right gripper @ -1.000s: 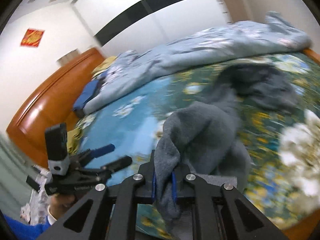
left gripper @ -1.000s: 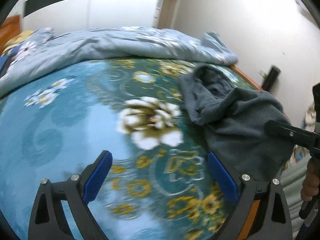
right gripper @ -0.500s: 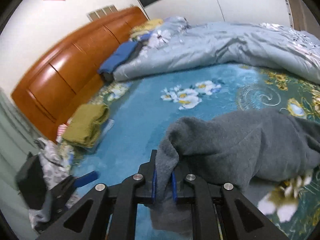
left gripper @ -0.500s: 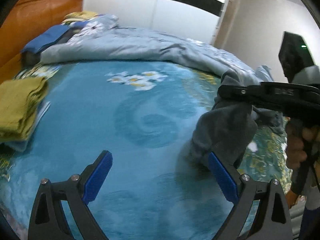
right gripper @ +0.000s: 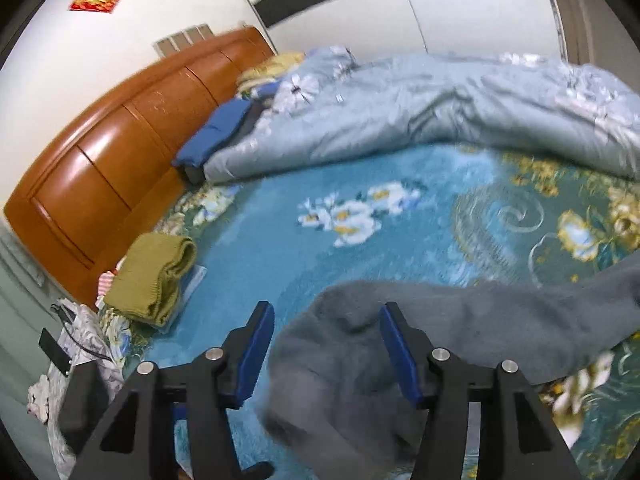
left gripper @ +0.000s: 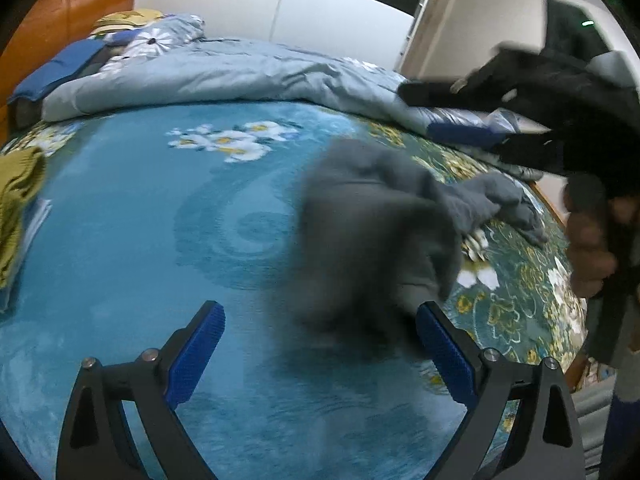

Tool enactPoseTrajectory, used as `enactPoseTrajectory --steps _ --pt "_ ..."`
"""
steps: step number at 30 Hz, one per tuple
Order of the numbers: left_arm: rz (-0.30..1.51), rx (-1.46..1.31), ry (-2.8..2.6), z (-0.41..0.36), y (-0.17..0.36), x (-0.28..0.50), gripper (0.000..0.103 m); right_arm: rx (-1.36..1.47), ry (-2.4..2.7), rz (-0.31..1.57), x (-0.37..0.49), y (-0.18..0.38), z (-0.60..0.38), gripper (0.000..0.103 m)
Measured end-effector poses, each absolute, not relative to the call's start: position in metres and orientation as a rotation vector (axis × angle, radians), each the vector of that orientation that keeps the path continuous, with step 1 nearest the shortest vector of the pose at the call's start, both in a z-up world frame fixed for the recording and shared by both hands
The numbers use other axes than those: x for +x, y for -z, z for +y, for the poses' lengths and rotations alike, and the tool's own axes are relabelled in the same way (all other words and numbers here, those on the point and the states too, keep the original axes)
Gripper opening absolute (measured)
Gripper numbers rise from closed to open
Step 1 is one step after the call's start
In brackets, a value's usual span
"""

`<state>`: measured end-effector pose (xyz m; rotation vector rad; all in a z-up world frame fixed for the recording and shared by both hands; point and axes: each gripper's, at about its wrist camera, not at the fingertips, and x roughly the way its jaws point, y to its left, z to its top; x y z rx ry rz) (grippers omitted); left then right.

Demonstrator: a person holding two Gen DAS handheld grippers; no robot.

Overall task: Fold clothes
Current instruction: 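Grasp the sweatshirt hem with the right gripper and lift it, then grasp the ribbed cuff with the left gripper while the right gripper holds the hem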

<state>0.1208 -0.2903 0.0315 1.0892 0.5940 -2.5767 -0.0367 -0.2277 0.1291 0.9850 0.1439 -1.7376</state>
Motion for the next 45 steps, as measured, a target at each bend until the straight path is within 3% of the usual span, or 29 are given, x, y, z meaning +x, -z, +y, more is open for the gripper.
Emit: enactPoseTrajectory --steps 4,15,17,23,25,27,37,45 --pt "0.618 1.113 2.603 -0.280 -0.027 0.117 0.097 0.930 1.839 0.169 -0.050 -0.131 -0.179 0.063" --pt "0.696 1.228 2.517 -0.273 0.024 0.123 0.096 1.235 2.032 0.082 -0.118 -0.034 -0.036 0.063" --pt "0.723 1.222 2.535 -0.272 0.026 0.124 0.091 1.270 2.032 0.045 -0.123 -0.022 -0.026 0.063" --pt "0.690 1.259 2.563 -0.265 0.027 0.109 0.047 1.268 1.993 -0.015 -0.121 -0.010 -0.023 0.063" --pt "0.668 1.247 2.558 -0.264 0.028 0.108 0.014 1.266 1.983 -0.030 -0.119 -0.008 -0.023 0.063" --pt "0.674 1.209 2.582 -0.265 0.023 0.109 0.009 1.265 1.979 -0.036 -0.117 -0.007 -0.022 0.063" --pt "0.660 0.854 2.676 -0.318 -0.048 0.109 0.007 1.260 2.020 -0.099 -0.128 -0.008 0.002 0.063" --pt "0.717 0.741 2.593 -0.388 -0.067 0.092 0.007 1.245 2.072 -0.123 -0.158 -0.017 0.008 0.063"
